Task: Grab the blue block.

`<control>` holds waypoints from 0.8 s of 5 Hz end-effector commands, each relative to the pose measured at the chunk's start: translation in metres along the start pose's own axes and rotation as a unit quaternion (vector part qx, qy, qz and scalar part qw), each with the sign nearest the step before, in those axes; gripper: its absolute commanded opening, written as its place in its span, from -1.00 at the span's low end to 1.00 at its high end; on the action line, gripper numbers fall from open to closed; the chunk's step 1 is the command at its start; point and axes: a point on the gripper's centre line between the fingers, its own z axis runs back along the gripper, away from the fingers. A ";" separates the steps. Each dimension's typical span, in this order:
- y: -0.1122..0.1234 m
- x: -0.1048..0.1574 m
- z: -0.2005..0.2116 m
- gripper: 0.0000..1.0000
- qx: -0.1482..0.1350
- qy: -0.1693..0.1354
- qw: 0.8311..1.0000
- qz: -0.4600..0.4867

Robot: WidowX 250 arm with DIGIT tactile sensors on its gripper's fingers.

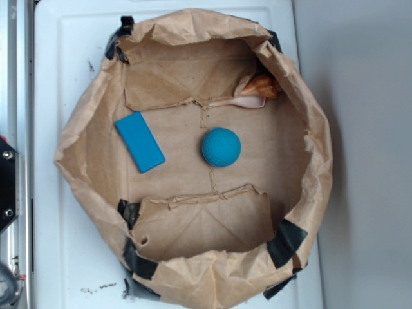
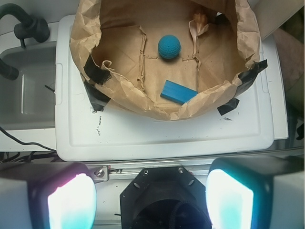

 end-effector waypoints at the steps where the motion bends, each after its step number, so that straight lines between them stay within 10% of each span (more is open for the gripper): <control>1: 0.000 0.000 0.000 1.00 0.000 0.000 1.000 0.000; 4: -0.018 0.094 -0.046 1.00 -0.022 -0.028 0.982 -0.185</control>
